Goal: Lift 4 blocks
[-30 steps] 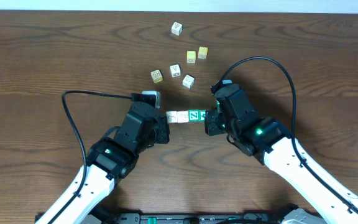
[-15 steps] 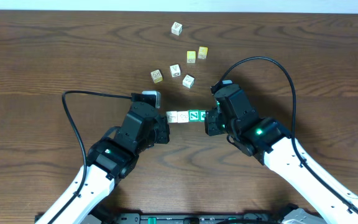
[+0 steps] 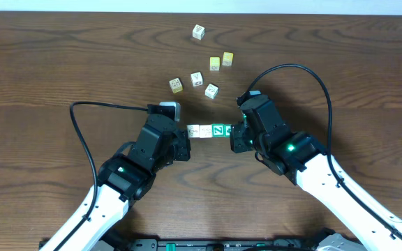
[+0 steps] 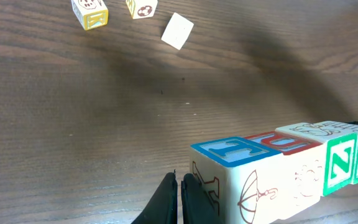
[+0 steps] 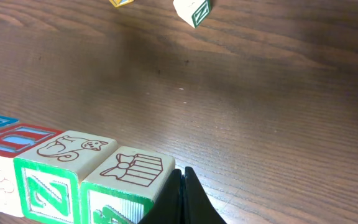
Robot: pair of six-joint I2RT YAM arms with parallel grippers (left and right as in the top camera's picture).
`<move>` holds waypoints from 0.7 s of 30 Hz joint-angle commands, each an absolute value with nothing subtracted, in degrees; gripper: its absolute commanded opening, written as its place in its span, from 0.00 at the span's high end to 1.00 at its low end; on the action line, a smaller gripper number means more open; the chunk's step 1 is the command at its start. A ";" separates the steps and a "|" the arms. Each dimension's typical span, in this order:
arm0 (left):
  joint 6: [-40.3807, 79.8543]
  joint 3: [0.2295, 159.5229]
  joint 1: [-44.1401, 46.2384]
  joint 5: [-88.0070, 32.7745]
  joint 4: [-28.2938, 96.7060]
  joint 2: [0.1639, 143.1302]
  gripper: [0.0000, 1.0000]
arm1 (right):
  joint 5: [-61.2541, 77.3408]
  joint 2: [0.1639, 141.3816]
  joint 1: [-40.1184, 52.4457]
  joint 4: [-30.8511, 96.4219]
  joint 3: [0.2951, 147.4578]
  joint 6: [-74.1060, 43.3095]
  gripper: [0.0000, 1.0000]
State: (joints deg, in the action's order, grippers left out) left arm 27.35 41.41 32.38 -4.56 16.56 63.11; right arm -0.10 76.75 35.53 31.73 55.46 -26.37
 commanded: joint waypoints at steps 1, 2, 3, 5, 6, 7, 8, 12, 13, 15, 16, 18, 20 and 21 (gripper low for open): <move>27.73 45.15 35.22 -13.82 14.37 63.02 0.93 | 13.10 77.01 39.86 30.24 58.13 -25.67 0.99; 27.73 45.15 35.22 -13.82 14.35 63.20 0.93 | 13.10 77.08 39.86 30.24 58.13 -25.67 0.99; 27.73 45.15 35.22 -13.82 14.35 63.37 0.93 | 13.10 77.19 39.86 30.24 58.13 -25.67 0.99; 27.73 45.15 35.22 -13.82 14.35 63.92 0.93 | 13.10 77.32 39.86 30.24 58.13 -25.67 0.99; 27.73 45.15 35.22 -13.85 14.35 64.23 0.93 | 13.08 77.52 39.86 30.22 58.13 -25.67 0.99; 27.75 45.15 35.22 -13.87 14.35 64.49 0.92 | 13.08 77.62 39.86 30.20 58.13 -25.67 0.99; 27.73 45.15 35.22 -13.87 14.35 64.73 0.93 | 13.06 77.82 39.86 30.20 58.13 -25.67 0.99; 27.73 45.15 35.22 -13.85 14.31 65.08 0.93 | 12.91 78.78 39.86 30.04 58.13 -25.67 0.99; 27.73 45.15 35.22 -13.85 14.33 65.12 0.93 | 12.91 79.15 39.86 30.00 58.13 -25.67 0.99; 27.73 45.12 35.22 -13.85 14.31 65.12 0.93 | 12.93 79.55 39.88 29.76 58.13 -25.67 0.99; 27.73 45.12 35.22 -13.85 14.31 65.12 0.93 | 12.93 79.77 39.92 29.58 58.13 -25.67 0.99; 27.73 45.12 35.22 -13.82 14.33 65.12 0.93 | 12.88 79.83 40.18 29.28 58.13 -25.65 0.99; 27.73 45.12 35.22 -13.82 14.31 65.21 0.93 | 12.88 79.83 40.25 28.99 58.13 -25.65 0.99; 27.73 45.12 35.22 -13.82 14.31 65.32 0.93 | 12.88 79.83 40.23 28.91 58.13 -25.65 0.99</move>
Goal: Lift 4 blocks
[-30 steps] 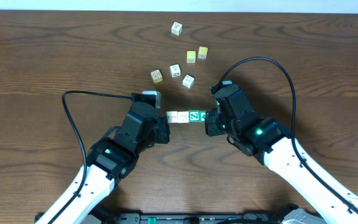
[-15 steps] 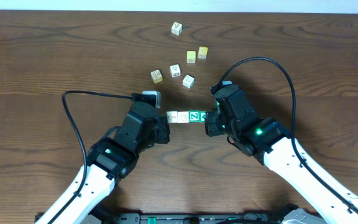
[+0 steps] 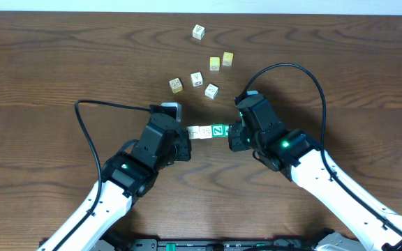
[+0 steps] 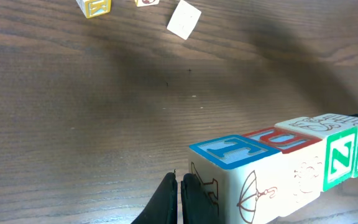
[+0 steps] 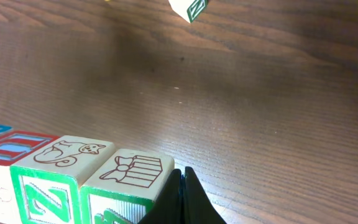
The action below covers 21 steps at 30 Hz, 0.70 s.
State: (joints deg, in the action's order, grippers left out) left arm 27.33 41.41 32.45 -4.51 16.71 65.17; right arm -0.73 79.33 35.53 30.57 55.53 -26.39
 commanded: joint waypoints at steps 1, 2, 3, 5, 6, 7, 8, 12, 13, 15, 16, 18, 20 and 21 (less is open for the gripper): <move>27.73 45.15 35.22 -13.82 14.31 65.49 0.93 | 12.86 79.83 40.23 28.80 58.13 -25.65 0.99; 27.73 45.15 35.22 -13.82 14.31 65.69 0.93 | 12.86 79.83 40.23 28.73 58.13 -25.65 0.99; 27.75 45.15 35.22 -13.85 14.31 66.02 0.93 | 12.86 79.83 40.23 28.71 58.13 -25.65 0.99; 27.77 45.12 35.22 -13.85 14.31 66.54 0.93 | 12.67 79.83 40.23 28.71 58.13 -25.65 0.99; 27.97 45.15 35.22 -13.87 14.28 66.78 0.93 | 12.43 79.85 40.25 28.73 58.13 -25.65 0.99; 28.05 45.12 35.22 -13.87 14.28 67.00 0.93 | 12.23 79.85 40.25 28.75 58.13 -25.65 0.99; 28.16 45.12 35.22 -13.87 14.24 67.13 0.93 | 12.08 79.88 40.23 28.73 58.13 -25.65 0.99; 28.14 45.15 35.22 -13.85 13.69 67.53 0.93 | 12.03 80.18 40.23 28.49 58.11 -25.65 0.99; 28.14 45.15 35.22 -13.85 13.61 67.59 0.93 | 12.03 80.36 40.25 28.42 58.11 -25.67 0.99; 28.14 45.12 35.22 -13.85 13.39 67.75 0.93 | 12.05 81.17 40.25 28.45 58.11 -25.67 0.99; 28.14 45.12 35.22 -13.85 13.39 67.75 0.93 | 12.08 81.62 40.25 28.45 58.11 -25.67 0.99; 28.14 45.12 35.22 -13.87 13.39 67.75 0.93 | 12.12 82.59 40.53 28.42 58.13 -25.67 0.99; 28.12 45.12 35.22 -13.85 13.41 67.75 0.93 | 12.29 83.33 41.06 28.03 58.11 -25.67 0.99; 28.12 45.12 35.22 -13.85 13.41 67.75 0.93 | 12.29 83.61 41.45 27.66 58.13 -25.67 0.99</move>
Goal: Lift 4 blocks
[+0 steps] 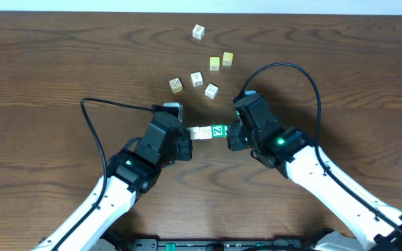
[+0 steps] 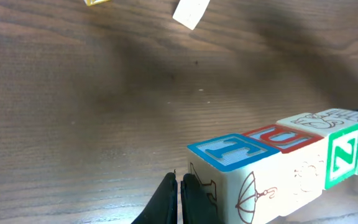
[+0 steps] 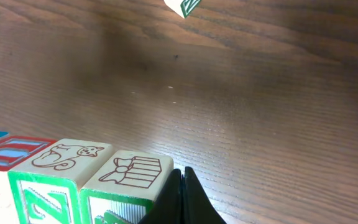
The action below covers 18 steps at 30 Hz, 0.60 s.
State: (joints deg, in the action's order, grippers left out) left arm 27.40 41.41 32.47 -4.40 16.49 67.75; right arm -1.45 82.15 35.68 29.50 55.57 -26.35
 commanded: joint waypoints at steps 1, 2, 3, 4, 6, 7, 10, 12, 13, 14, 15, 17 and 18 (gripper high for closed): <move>28.12 45.12 35.22 -13.85 13.41 67.75 0.93 | 12.29 83.74 41.82 27.35 58.13 -25.67 0.99; 28.12 45.12 35.22 -13.85 13.41 67.75 0.93 | 12.27 83.92 42.19 26.94 58.13 -25.67 0.99; 28.12 45.12 35.22 -13.82 13.41 67.77 0.93 | 12.27 83.92 42.50 26.52 58.11 -25.67 0.99; 28.12 45.12 35.22 -13.82 13.41 67.83 0.93 | 12.25 83.92 42.76 26.13 58.13 -25.67 0.99; 28.12 45.12 35.22 -13.82 13.41 68.12 0.93 | 12.23 83.92 42.87 25.82 58.11 -25.67 0.99; 28.12 45.12 35.22 -13.82 13.39 68.29 0.93 | 12.25 83.92 42.85 25.85 58.11 -25.67 0.99; 28.14 45.12 35.22 -13.87 13.39 68.86 0.93 | 12.25 83.94 42.85 25.96 58.11 -25.67 0.99; 28.14 45.12 35.22 -13.87 13.32 68.88 0.93 | 12.23 83.94 42.85 25.96 58.13 -25.67 0.99; 28.14 45.12 35.22 -13.89 13.19 68.88 0.93 | 12.23 83.96 42.85 25.96 58.11 -25.67 0.99; 28.14 45.12 35.22 -13.89 13.02 68.88 0.93 | 12.23 84.01 42.85 25.96 58.11 -25.67 0.99; 28.14 45.12 35.22 -13.89 12.95 68.88 0.93 | 12.23 84.03 42.85 25.98 58.11 -25.67 0.99; 28.14 45.12 35.24 -13.89 12.80 68.88 0.93 | 12.23 84.05 42.85 26.13 58.11 -25.67 0.99; 28.14 45.12 35.24 -13.89 12.82 68.88 0.93 | 12.23 84.07 42.85 26.15 58.11 -25.67 0.99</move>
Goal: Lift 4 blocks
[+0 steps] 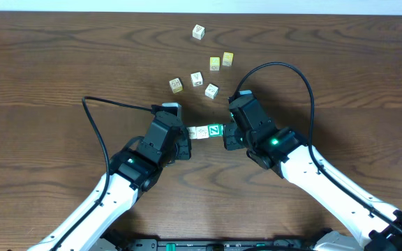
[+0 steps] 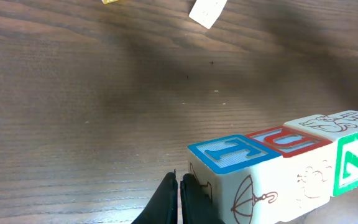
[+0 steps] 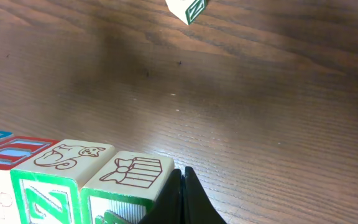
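Four wooden blocks form one row (image 1: 206,132), squeezed end to end between my two grippers. It appears to hang clear of the table, with its shadow on the wood below. My left gripper (image 2: 179,186) is shut, its tip pressed against the blue T block (image 2: 232,154). After that come the red U block (image 2: 289,142), the cat block (image 3: 64,155) and the gift block (image 3: 132,172). My right gripper (image 3: 180,177) is shut and pushes on the gift block's end. Neither gripper has anything between its fingers.
Several loose blocks lie on the table behind the row, the nearest a green-lettered block (image 1: 211,90), then a beige block (image 1: 176,85) and two yellow blocks (image 1: 215,63). A black cable (image 1: 96,122) loops on the left, another cable (image 1: 306,73) arcs on the right.
In the overhead view the row and both gripper tips have shifted slightly left. The loose blocks sit a little further up and right in the left wrist view. Both grippers remain shut.
At the oldest moment both shut grippers pinched the four-block row from its ends. Through each later moment the pinch held, while the loose blocks slid toward the top edge of both wrist views. In the overhead view both arms drifted left and slightly back.
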Robot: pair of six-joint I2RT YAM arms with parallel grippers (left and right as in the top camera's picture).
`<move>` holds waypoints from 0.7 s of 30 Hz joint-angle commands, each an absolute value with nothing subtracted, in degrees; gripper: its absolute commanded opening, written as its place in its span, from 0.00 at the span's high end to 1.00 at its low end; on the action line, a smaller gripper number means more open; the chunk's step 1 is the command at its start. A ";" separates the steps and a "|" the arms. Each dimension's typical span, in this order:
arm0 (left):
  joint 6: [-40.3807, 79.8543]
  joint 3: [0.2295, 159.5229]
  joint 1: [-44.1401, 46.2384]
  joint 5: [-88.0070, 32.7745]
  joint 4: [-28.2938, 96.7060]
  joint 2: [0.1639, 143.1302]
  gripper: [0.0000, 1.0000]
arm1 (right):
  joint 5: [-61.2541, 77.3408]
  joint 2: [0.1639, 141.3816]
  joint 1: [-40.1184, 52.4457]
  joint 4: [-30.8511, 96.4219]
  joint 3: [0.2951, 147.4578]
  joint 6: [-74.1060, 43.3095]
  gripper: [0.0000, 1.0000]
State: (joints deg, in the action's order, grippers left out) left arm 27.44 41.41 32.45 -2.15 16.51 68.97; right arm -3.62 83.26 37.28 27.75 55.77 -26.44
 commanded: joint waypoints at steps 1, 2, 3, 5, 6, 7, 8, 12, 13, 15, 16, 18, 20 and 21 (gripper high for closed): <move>28.14 45.12 35.24 -13.89 12.82 68.90 0.93 | 12.23 84.14 42.85 26.17 58.11 -25.67 0.99; 28.14 45.12 35.24 -13.89 12.82 68.93 0.93 | 12.23 84.29 42.85 26.17 58.11 -25.67 0.99; 28.14 45.12 35.24 -13.89 12.82 68.93 0.93 | 12.23 84.42 42.85 26.17 58.11 -25.67 0.99; 28.14 45.12 35.24 -13.89 12.80 68.97 0.93 | 12.25 84.97 42.85 26.20 58.11 -25.67 0.99; 28.14 45.12 35.24 -13.89 12.82 69.01 0.93 | 12.25 85.23 42.85 26.22 58.11 -25.67 0.99; 28.14 45.12 35.24 -13.89 12.82 69.14 0.93 | 12.25 85.54 42.85 26.26 58.11 -25.67 0.99; 28.14 45.12 35.24 -13.89 12.82 69.28 0.93 | 12.25 85.86 42.85 26.26 58.11 -25.67 0.99; 28.14 45.12 35.24 -14.11 12.78 70.13 0.93 | 12.27 86.72 42.85 26.26 58.11 -25.67 0.99; 28.16 45.12 35.24 -14.13 12.73 70.41 0.93 | 12.25 86.74 42.85 26.26 58.11 -25.67 0.99; 28.16 45.12 35.44 -14.15 12.53 70.78 0.93 | 12.25 86.80 42.85 26.20 58.13 -25.67 0.99; 28.16 45.12 35.64 -14.15 12.29 70.94 0.93 | 12.23 86.87 42.85 26.17 58.11 -25.67 0.99; 28.16 45.12 36.29 -14.13 11.38 71.40 0.93 | 12.21 86.96 42.85 26.17 58.11 -25.67 0.99; 28.16 45.12 37.08 -14.13 10.31 72.01 0.93 | 12.21 87.05 42.85 26.17 58.11 -25.67 0.99; 28.21 45.12 37.41 -14.11 9.93 72.34 0.93 | 12.21 87.13 42.85 26.17 58.11 -25.67 0.99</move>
State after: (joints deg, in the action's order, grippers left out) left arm 27.42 41.41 32.67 -1.72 14.98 72.07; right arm -4.34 85.89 37.28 27.79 55.79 -26.52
